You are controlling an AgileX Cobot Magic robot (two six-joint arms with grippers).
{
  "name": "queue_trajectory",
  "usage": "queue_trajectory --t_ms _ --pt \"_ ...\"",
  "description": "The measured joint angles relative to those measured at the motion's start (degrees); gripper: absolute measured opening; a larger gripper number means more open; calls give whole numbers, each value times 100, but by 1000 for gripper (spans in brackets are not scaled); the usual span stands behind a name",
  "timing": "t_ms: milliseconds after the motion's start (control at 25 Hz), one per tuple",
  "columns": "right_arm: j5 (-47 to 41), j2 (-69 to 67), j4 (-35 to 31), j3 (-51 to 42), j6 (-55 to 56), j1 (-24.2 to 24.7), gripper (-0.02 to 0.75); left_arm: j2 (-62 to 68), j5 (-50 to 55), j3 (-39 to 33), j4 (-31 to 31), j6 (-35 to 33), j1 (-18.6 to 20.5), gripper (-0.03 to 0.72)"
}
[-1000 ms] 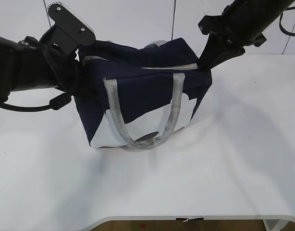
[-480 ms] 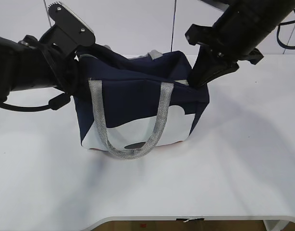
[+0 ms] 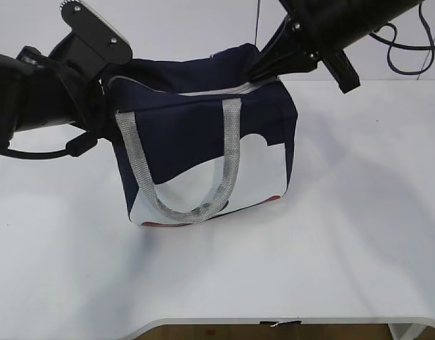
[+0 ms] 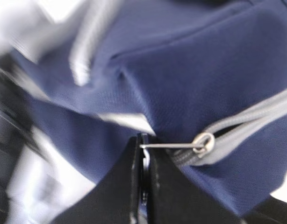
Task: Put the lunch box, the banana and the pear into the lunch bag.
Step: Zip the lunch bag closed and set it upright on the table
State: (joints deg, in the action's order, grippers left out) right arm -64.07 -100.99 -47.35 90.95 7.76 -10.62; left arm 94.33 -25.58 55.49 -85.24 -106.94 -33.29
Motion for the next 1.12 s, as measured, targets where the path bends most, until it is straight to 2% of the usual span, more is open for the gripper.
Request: queue_trajectory --t_ms 120,240,560,800,1120 --pt "363 0 -254 0 290 149 6 0 -142 0 0 0 0 510" --pt "599 -12 -328 0 602 268 6 0 -175 0 0 0 0 531" --pt "843 -290 -527 -45 1466 277 6 -161 -175 4 0 0 0 538" --pt "1103 -311 -921 -56 1518 287 6 -246 -165 4 -10 -380 0 539" --pt "1341 -402 -1228 -65 1519 287 6 -657 67 4 -85 -456 0 540"
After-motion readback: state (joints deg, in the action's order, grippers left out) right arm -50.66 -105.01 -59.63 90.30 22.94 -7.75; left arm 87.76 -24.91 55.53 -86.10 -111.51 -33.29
